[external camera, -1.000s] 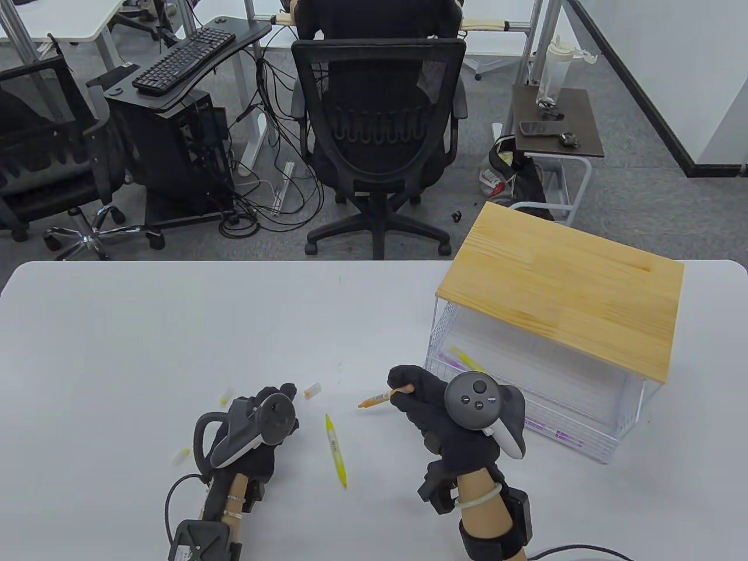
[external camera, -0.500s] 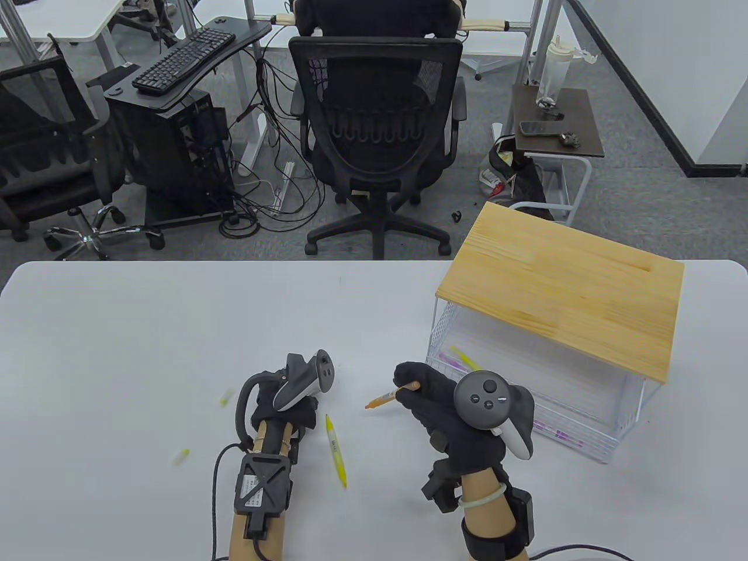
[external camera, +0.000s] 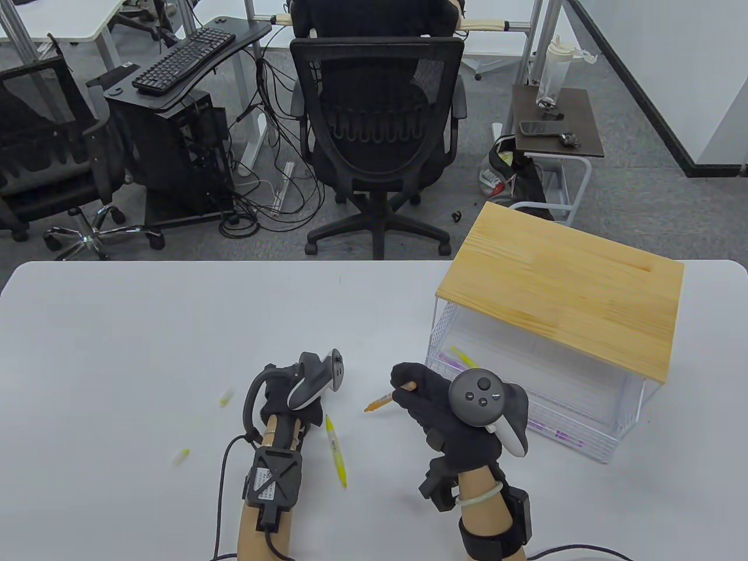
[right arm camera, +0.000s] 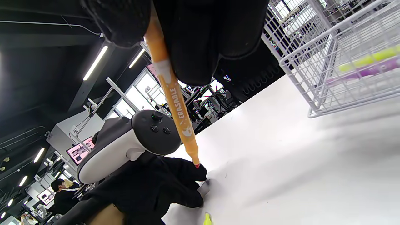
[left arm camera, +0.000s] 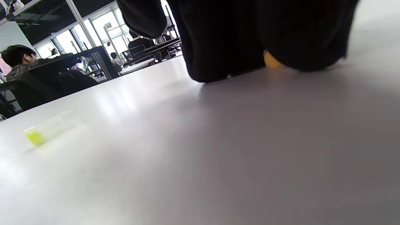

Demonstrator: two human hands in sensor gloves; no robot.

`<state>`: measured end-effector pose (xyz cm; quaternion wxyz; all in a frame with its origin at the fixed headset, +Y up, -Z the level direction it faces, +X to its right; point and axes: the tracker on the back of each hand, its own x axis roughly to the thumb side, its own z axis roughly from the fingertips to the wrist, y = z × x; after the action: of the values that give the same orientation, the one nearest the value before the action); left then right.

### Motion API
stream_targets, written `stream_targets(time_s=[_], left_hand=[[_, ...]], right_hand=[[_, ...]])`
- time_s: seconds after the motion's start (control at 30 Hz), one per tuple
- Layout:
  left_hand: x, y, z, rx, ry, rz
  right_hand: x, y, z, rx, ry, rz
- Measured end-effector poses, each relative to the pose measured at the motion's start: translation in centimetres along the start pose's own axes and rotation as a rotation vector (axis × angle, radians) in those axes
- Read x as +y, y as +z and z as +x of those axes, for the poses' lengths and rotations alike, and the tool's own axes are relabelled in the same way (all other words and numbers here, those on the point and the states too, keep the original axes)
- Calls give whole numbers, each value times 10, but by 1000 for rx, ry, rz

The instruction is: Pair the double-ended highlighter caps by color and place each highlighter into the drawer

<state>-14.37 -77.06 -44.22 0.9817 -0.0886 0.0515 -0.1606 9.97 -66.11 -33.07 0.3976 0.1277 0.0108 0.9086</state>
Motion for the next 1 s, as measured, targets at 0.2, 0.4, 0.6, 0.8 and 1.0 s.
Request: stream_targets(time_s=[0.2,0.4,0.6,0.8,1.0], left_hand=[[1,7,-3,-42,0,-45],[23,58,-53,-147,218,131],[27,119,-100,-194,425,248],[23,145,-117,-234,463,273],[28,155,-122,-245,500,316]], right_hand=[[3,-2,2,-1,25,12],[12,-5,2,-48,-49,99],[30,-3,16,-156,-149,235],[42,2,28,-228,-238,301],[47,5,31,-258,-324,356]])
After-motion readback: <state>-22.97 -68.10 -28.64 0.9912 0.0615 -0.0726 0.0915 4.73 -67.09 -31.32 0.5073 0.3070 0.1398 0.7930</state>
